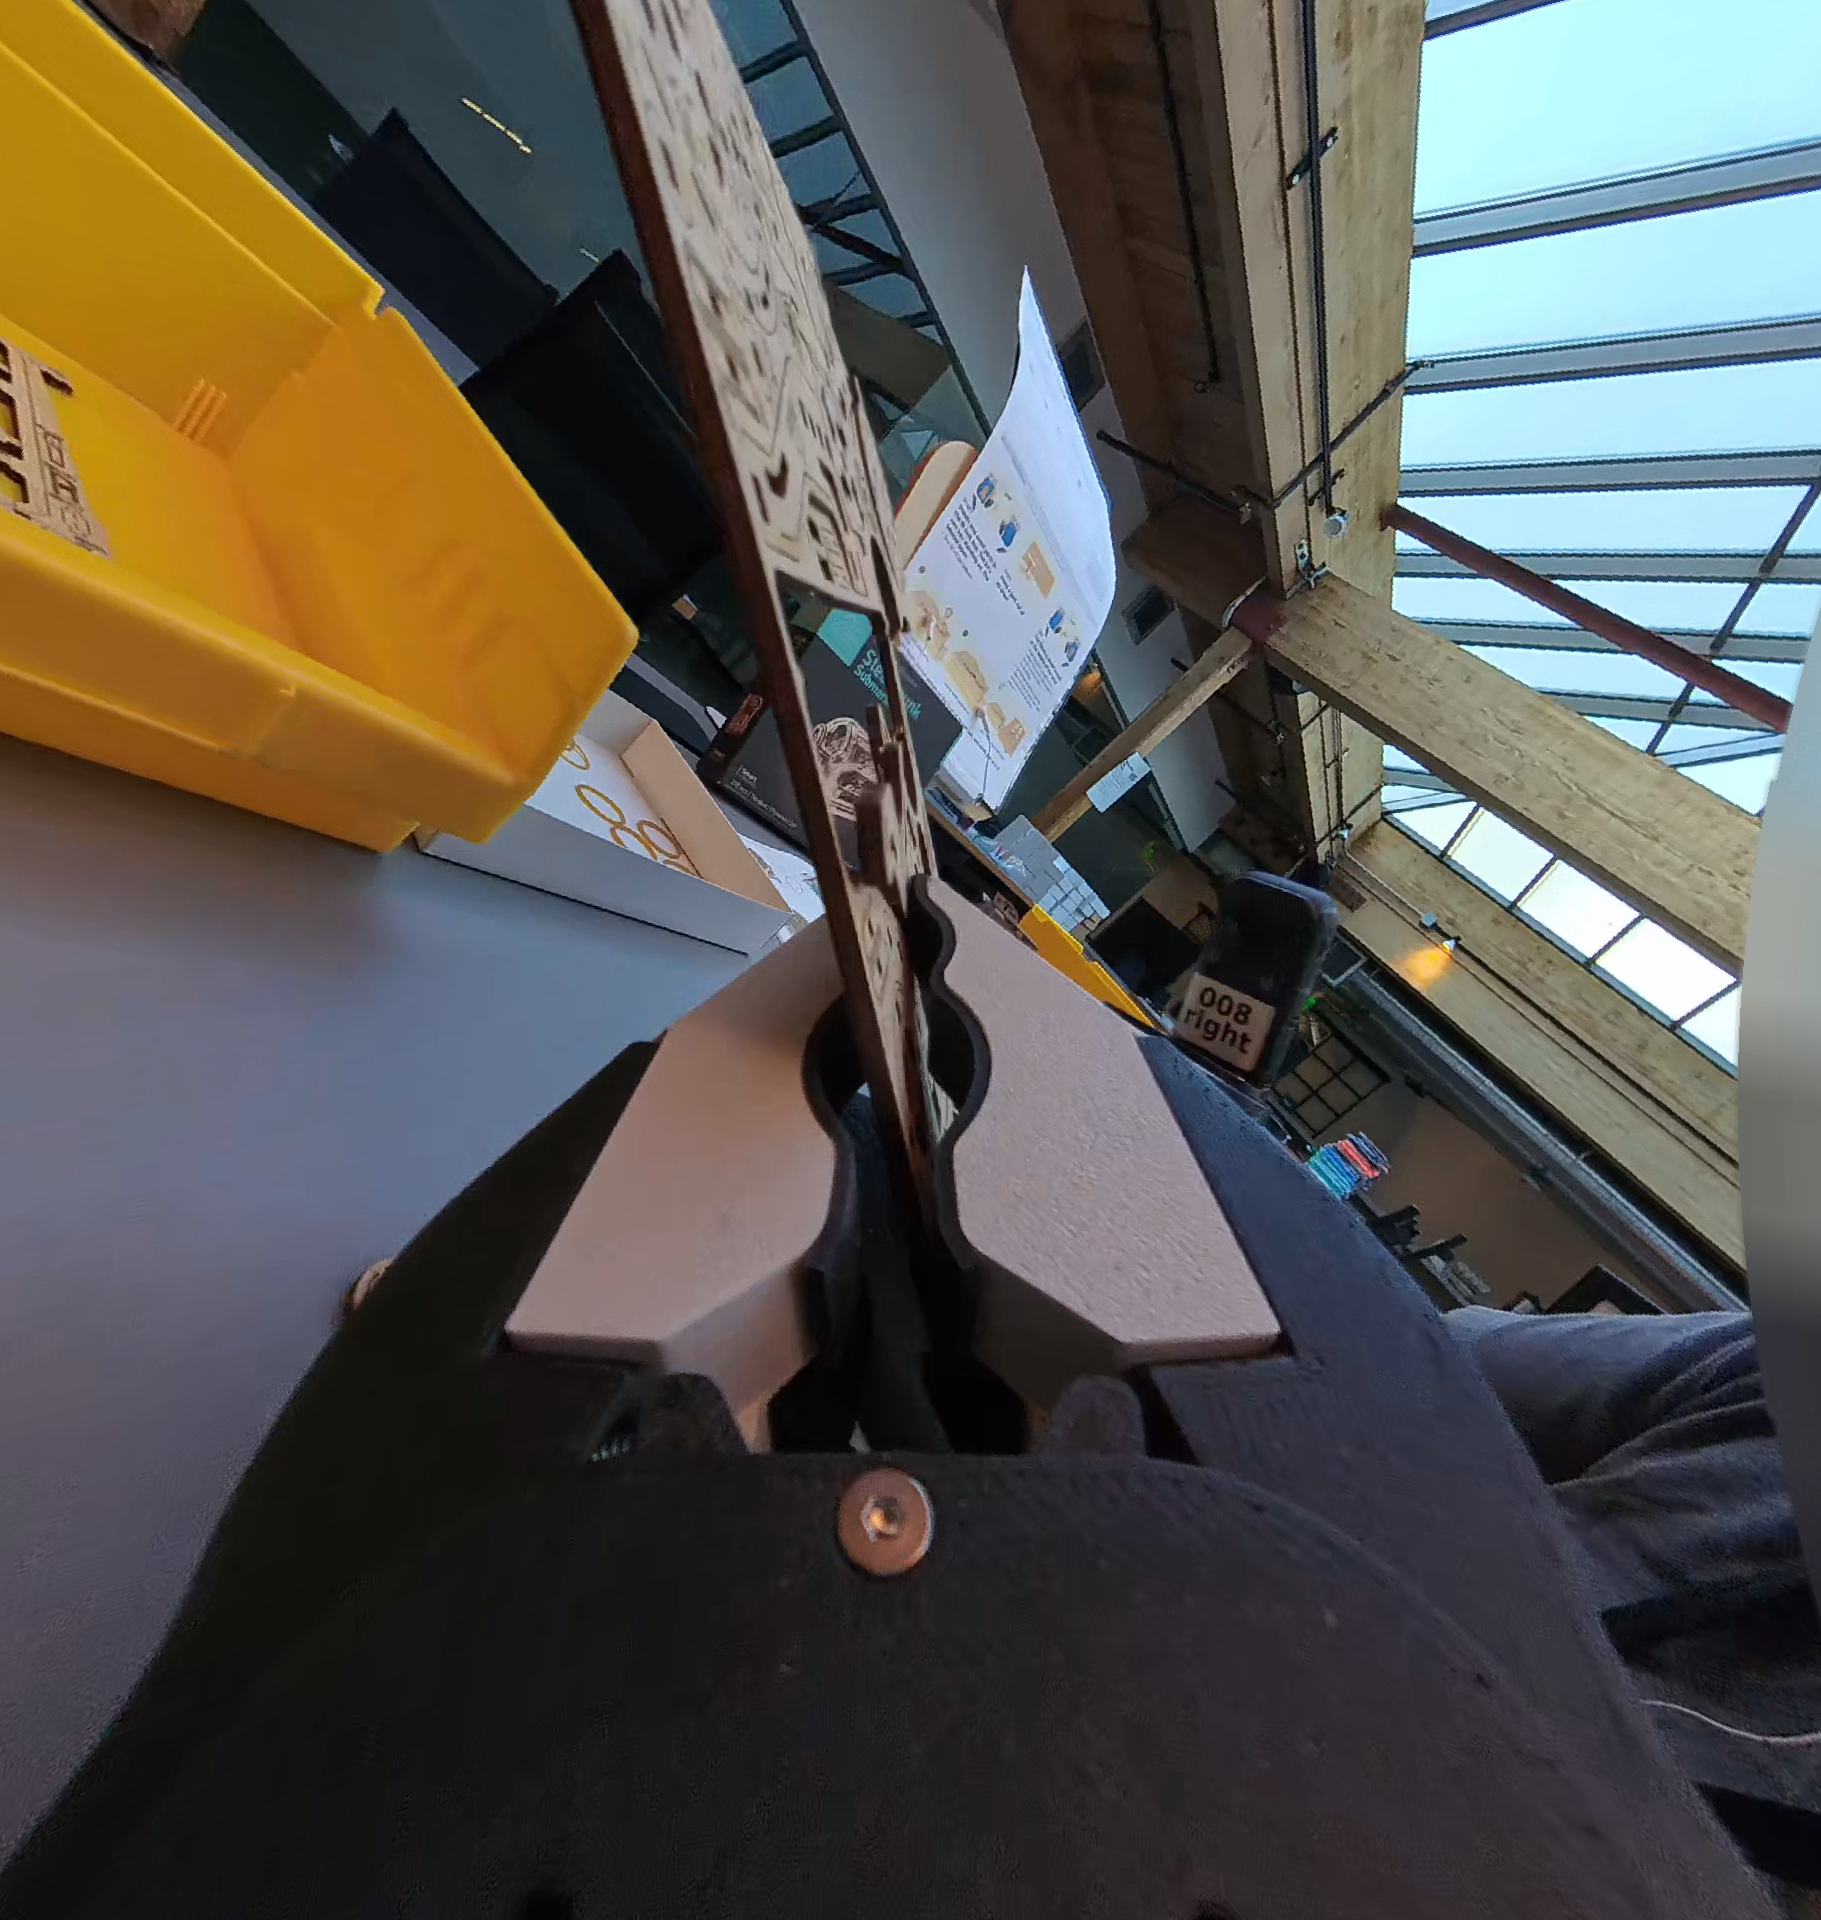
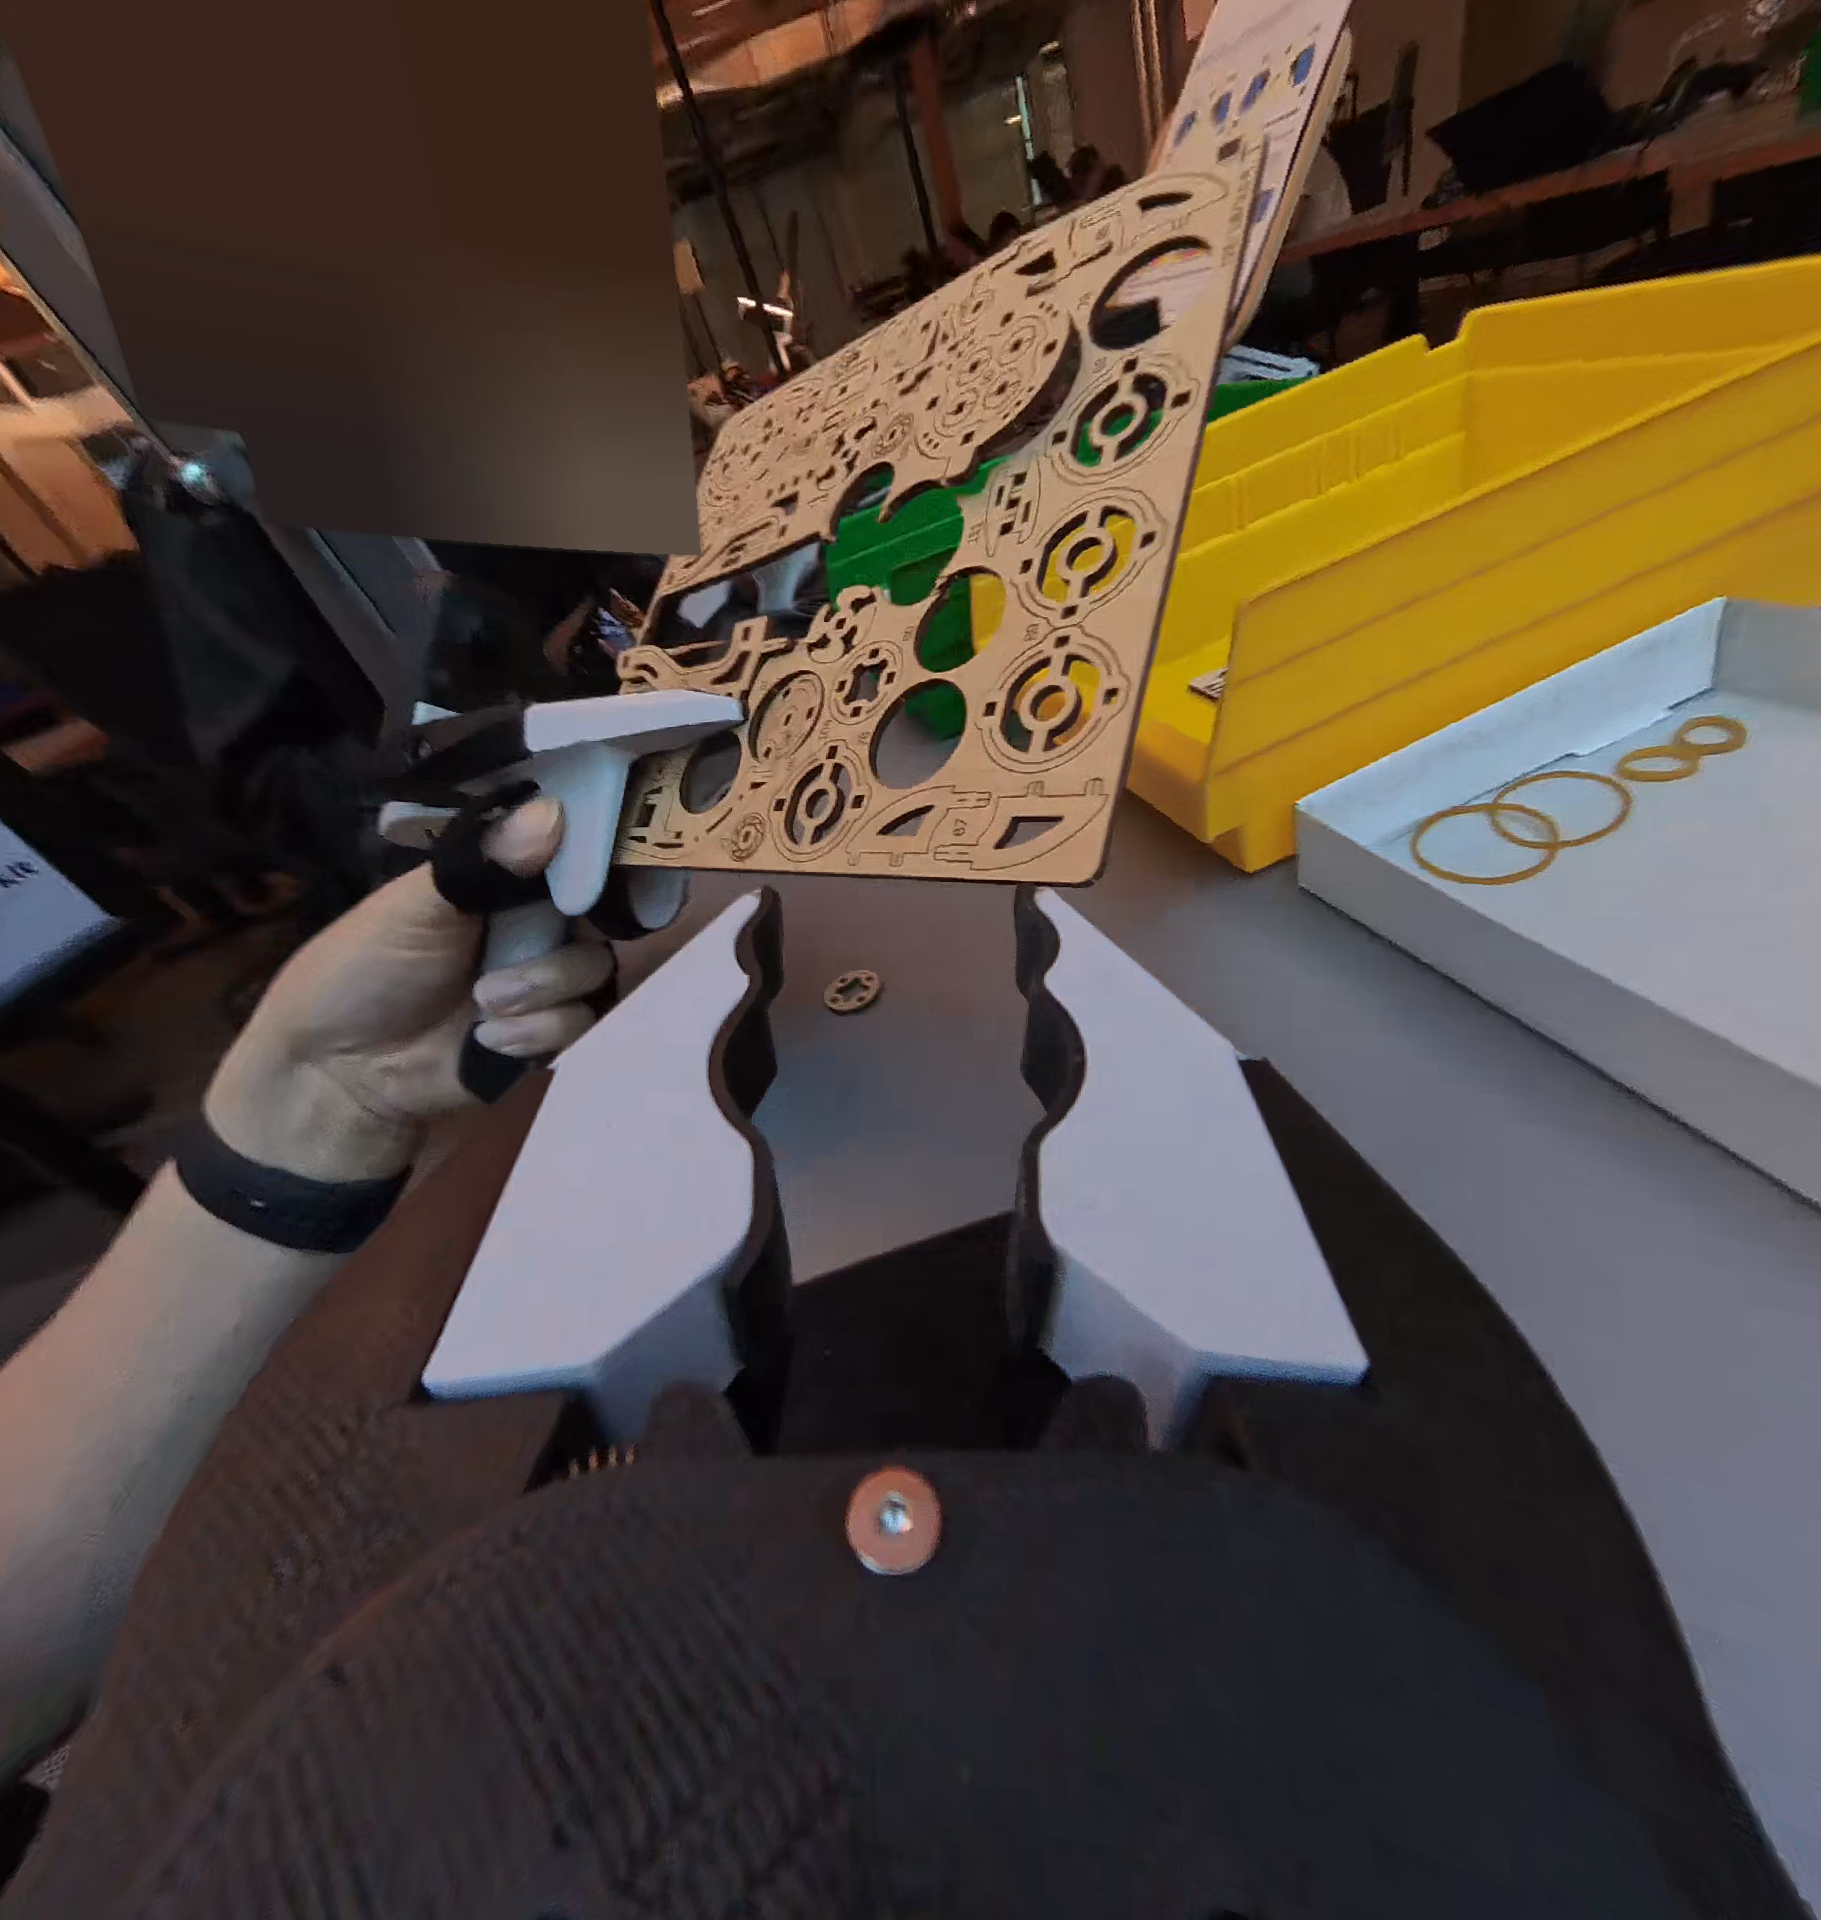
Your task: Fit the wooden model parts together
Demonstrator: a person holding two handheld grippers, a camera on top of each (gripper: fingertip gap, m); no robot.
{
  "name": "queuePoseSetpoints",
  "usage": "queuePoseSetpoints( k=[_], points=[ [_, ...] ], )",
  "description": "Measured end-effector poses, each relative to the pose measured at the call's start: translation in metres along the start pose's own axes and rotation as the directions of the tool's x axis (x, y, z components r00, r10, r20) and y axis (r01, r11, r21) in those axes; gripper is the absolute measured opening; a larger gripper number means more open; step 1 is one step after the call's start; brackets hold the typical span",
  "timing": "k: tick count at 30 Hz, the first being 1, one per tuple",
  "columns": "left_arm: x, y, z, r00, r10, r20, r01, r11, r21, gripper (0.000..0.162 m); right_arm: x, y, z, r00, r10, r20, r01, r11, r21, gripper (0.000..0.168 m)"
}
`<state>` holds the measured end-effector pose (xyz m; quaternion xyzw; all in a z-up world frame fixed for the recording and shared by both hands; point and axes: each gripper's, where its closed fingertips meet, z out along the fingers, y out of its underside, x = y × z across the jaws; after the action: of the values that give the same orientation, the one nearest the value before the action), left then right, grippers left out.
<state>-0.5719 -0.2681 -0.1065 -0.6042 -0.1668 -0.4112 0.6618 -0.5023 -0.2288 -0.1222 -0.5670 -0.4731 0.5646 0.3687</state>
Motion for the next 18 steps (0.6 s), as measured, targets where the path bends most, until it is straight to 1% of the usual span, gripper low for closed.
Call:
queuePoseSetpoints(
  k=[3,4,5,6,7,8,9,10,11,13,14,15,18],
  points=[
    [-0.006,0.004,-0.002,1.0,-0.012,0.023,0.012,1.0,-0.012,0.001,0.007,-0.004,-0.013,0.994,-0.096,-0.044,0.095,0.995,-0.008,0.046],
    [-0.009,0.007,-0.002,0.999,-0.015,0.035,0.016,1.0,-0.027,0.001,0.006,-0.01,-0.015,0.984,-0.17,-0.045,0.171,0.985,0.004,0.047],
    [-0.012,0.011,-0.002,0.999,-0.018,0.051,0.02,0.999,-0.039,0.001,-0.002,-0.015,-0.015,0.963,-0.269,-0.005,0.269,0.963,0.026,0.048],
    [-0.016,0.016,-0.001,0.998,-0.022,0.067,0.026,0.998,-0.059,0.001,-0.018,-0.018,-0.012,0.92,-0.385,0.069,0.382,0.923,0.048,0.049],
    [-0.02,0.022,0.001,0.996,-0.027,0.081,0.034,0.995,-0.09,0.001,-0.031,-0.014,-0.008,0.846,-0.514,0.142,0.512,0.857,0.05,0.049],
    [-0.022,0.028,0.003,0.995,-0.034,0.09,0.045,0.992,-0.117,0.001,-0.035,-0.005,-0.001,0.753,-0.634,0.177,0.642,0.766,0.014,0.05],
    [-0.025,0.032,0.004,0.994,-0.045,0.099,0.058,0.989,-0.137,0.001,-0.03,0.005,0.007,0.66,-0.729,0.181,0.747,0.664,-0.047,0.053],
    [-0.027,0.037,0.005,0.993,-0.059,0.105,0.075,0.985,-0.156,0.001,-0.024,0.015,0.015,0.568,-0.798,0.201,0.822,0.56,-0.102,0.057],
    [-0.029,0.04,0.005,0.991,-0.076,0.109,0.094,0.981,-0.169,0.001,-0.022,0.026,0.022,0.498,-0.833,0.24,0.867,0.479,-0.137,0.061],
    [-0.033,0.041,0.006,0.987,-0.112,0.118,0.131,0.976,-0.173,0.001,-0.021,0.043,0.032,0.427,-0.846,0.32,0.904,0.39,-0.174,0.064],
    [-0.035,0.041,0.006,0.985,-0.12,0.124,0.14,0.974,-0.175,0.001,-0.022,0.052,0.036,0.411,-0.833,0.37,0.911,0.363,-0.195,0.066],
    [-0.037,0.042,0.006,0.984,-0.12,0.134,0.143,0.973,-0.179,0.001,-0.018,0.057,0.041,0.402,-0.833,0.381,0.913,0.335,-0.23,0.068],
    [-0.04,0.046,0.009,0.982,-0.117,0.15,0.147,0.968,-0.205,0.001,-0.006,0.059,0.051,0.318,-0.881,0.351,0.933,0.226,-0.279,0.063]
  ],
)
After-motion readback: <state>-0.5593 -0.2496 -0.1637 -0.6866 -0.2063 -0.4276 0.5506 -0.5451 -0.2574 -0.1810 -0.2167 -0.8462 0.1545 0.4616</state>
